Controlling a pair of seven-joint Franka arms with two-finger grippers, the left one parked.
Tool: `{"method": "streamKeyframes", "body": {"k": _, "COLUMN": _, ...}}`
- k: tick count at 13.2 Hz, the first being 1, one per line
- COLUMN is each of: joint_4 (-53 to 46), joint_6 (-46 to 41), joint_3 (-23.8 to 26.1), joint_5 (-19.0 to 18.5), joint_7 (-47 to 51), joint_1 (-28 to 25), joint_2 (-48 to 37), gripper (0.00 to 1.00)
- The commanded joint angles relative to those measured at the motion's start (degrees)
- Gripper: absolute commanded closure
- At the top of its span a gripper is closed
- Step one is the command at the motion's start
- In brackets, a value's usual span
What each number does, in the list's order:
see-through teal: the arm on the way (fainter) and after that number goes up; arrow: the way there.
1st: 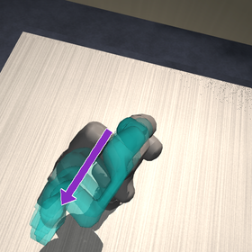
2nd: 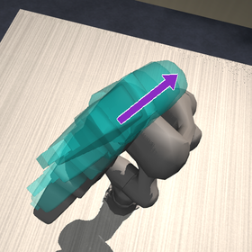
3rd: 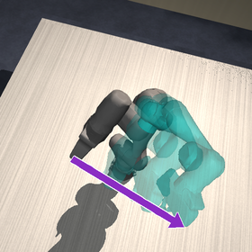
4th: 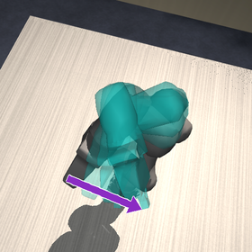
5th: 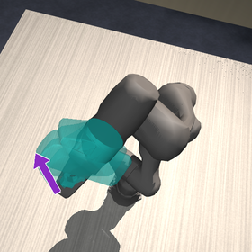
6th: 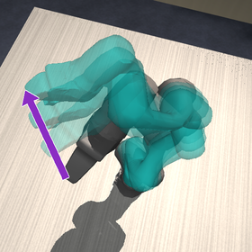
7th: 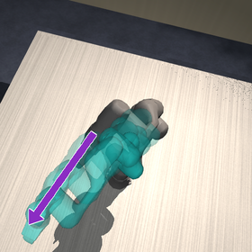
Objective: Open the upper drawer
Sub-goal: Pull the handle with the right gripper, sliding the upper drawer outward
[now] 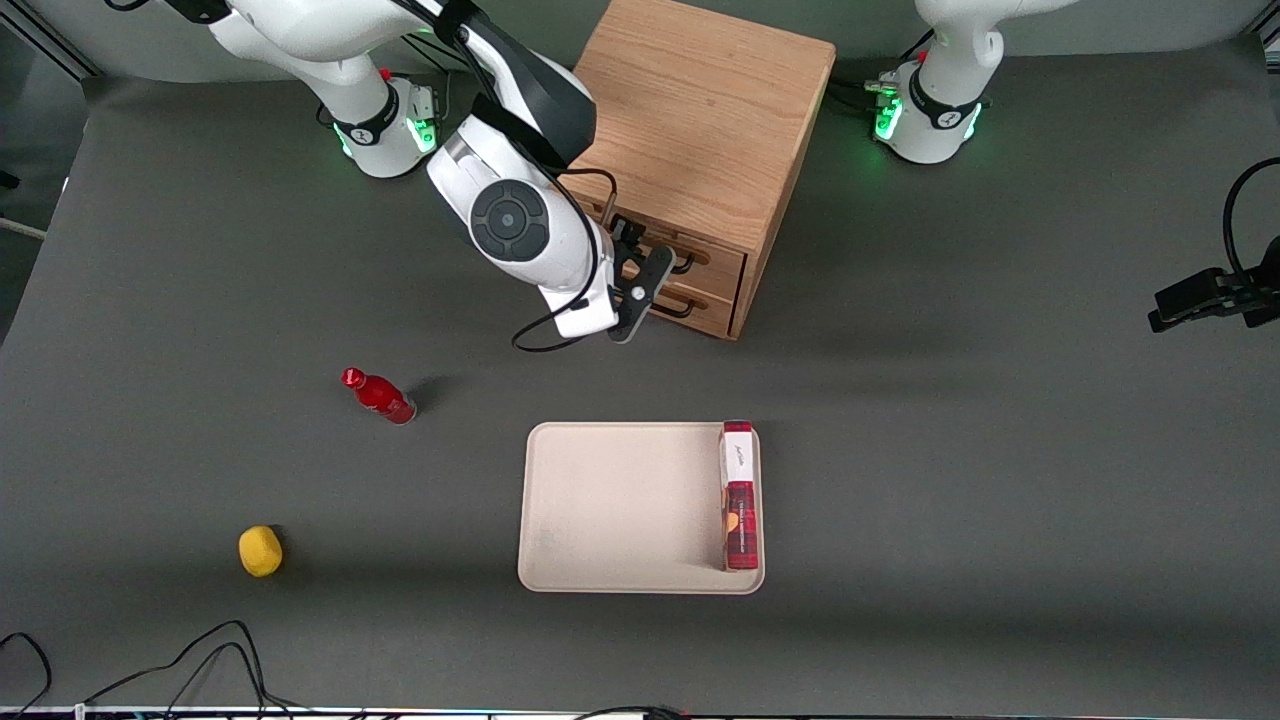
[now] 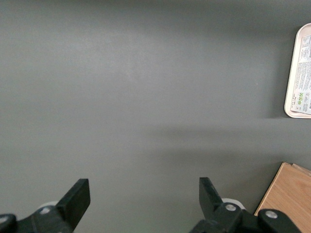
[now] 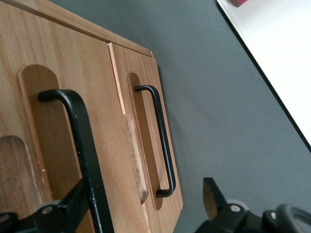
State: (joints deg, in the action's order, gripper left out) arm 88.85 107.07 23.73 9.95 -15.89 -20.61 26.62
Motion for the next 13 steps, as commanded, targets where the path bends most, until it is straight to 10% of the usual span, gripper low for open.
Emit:
{"method": "streamKeyframes", "body": {"k": 1, "joint_4": 0.1, "joint_6": 1.6, "joint_3": 0.2, "joint_5": -1.3, "joint_7": -0.3, "joint_1": 0.7, "joint_2": 0.5, "gripper": 0.00}}
{"method": "streamKeyframes", "body": {"k": 13, "joint_4": -2.7, "joint_6": 1.9, "joint_3": -0.4, "joint_5": -4.4, "joint_7": -0.3, "joint_1": 1.6, "joint_2": 2.0, "gripper": 0.00}}
